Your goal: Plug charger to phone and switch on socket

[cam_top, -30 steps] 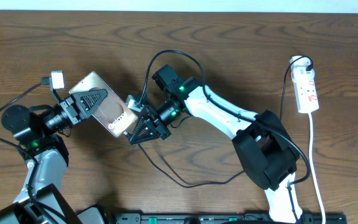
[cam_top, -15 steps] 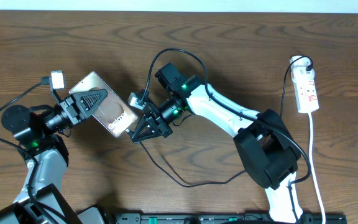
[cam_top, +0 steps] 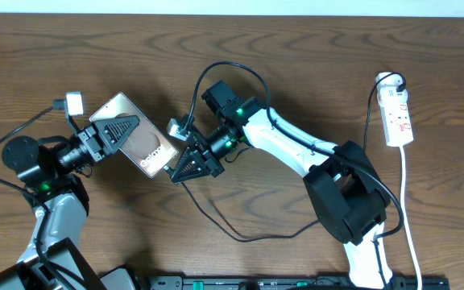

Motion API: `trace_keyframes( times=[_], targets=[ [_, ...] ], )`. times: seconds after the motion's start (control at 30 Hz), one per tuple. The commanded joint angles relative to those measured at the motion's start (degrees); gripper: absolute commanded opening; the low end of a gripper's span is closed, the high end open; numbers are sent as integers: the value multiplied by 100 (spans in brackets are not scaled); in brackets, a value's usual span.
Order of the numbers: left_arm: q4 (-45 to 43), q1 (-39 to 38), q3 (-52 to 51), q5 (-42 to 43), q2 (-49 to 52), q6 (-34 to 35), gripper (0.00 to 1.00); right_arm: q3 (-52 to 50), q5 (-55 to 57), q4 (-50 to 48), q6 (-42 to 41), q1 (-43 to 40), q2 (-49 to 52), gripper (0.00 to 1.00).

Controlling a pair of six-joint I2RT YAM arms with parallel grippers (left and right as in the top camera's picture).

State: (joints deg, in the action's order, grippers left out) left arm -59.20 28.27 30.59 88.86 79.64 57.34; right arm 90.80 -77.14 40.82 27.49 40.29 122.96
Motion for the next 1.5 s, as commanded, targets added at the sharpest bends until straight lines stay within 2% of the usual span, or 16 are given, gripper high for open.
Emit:
trace_keyframes(
  times=[0.0,1.47],
  targets=[
    [-70,-35,66,120,-33,-94,8,31,-83,-15,90,-52,55,1],
    [-70,-42,-31,120,-33,-116,7,31,-304,-146,81,-79,55,1]
  ],
)
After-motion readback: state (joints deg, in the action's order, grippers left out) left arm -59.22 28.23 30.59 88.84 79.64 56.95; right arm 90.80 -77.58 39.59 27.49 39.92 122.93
